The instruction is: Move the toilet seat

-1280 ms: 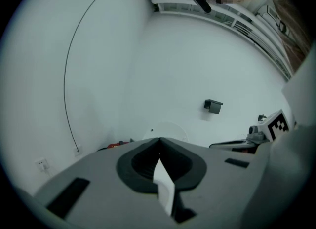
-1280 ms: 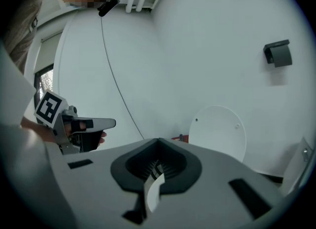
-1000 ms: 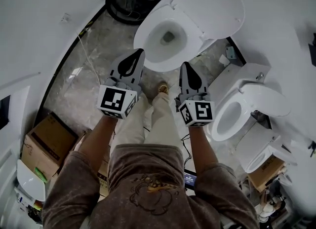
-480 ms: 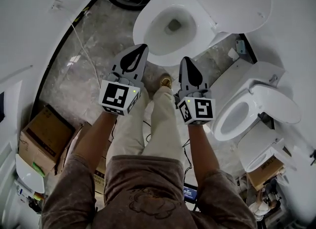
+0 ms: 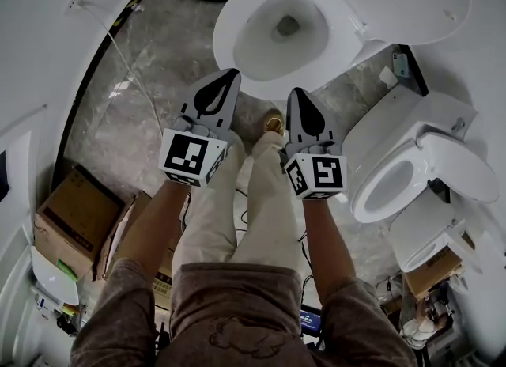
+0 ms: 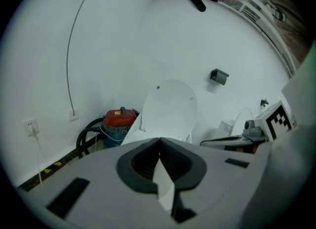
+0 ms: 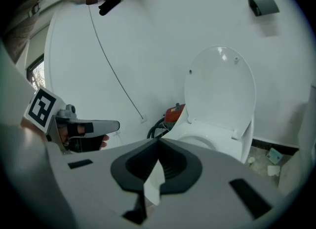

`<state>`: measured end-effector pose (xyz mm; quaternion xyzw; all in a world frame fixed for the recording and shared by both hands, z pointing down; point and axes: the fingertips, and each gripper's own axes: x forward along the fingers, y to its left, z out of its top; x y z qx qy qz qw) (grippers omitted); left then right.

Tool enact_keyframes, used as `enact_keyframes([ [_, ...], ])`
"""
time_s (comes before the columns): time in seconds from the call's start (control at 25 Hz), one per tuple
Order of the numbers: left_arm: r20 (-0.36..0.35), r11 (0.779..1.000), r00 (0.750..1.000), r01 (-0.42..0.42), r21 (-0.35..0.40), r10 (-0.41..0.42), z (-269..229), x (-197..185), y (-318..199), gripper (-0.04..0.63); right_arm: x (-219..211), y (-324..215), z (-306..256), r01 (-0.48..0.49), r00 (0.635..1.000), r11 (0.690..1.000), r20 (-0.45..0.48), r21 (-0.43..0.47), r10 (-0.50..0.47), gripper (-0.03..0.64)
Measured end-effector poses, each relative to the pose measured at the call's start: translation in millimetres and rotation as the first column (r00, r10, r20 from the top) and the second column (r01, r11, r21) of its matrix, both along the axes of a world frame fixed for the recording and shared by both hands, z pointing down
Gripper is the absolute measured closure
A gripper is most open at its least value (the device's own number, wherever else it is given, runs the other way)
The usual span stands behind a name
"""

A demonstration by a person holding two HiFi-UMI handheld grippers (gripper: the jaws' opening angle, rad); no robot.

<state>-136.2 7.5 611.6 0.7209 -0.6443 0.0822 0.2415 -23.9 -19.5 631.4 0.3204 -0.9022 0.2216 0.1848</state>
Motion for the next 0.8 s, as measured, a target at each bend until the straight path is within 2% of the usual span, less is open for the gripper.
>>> enact_keyframes([
  [0.04, -0.009, 1.0, 1.0, 0.001, -0.002, -0.001, 2, 0, 1, 0.584, -1, 2, 1, 0.004, 1.0, 1.0, 0.003, -0.002, -0.004, 0.616],
  [0.12, -0.034, 1.0, 0.999, -0.002, -0.011, 0.001, 8, 2, 3, 0.575, -1, 4, 6, 0.005, 1.0, 1.0, 0.011, -0.02, -0.005, 0.534],
  [0.2, -0.069, 1.0, 0.998, -0.008, -0.023, 0.007, 14, 6, 5, 0.478, 1, 7, 12, 0.0, 1.0, 0.999, 0.014, -0.049, 0.001, 0.478],
  [0.28, -0.104, 0.999, 0.995, -0.011, -0.032, 0.008, 20, 8, 8, 0.453, 1, 11, 21, 0.01, 1.0, 0.996, 0.019, -0.094, -0.008, 0.423],
  [0.36, -0.131, 0.999, 0.991, -0.014, -0.043, 0.008, 28, 10, 11, 0.397, 0, 18, 33, 0.017, 0.999, 0.987, 0.034, -0.158, -0.011, 0.317],
  [0.48, -0.175, 0.998, 0.985, -0.011, -0.065, -0.001, 41, 11, 17, 0.312, 1, 26, 51, 0.014, 1.0, 0.974, 0.023, -0.225, -0.009, 0.232],
  [0.64, -0.225, 0.994, 0.974, -0.01, -0.109, -0.015, 63, 13, 24, 0.262, 8, 33, 79, -0.023, 1.0, 0.952, 0.0, -0.306, 0.024, 0.146],
  [0.8, -0.263, 0.986, 0.963, 0.017, -0.167, -0.061, 93, 12, 29, 0.255, 20, 37, 107, -0.078, 0.997, 0.918, -0.009, -0.388, 0.081, 0.132],
])
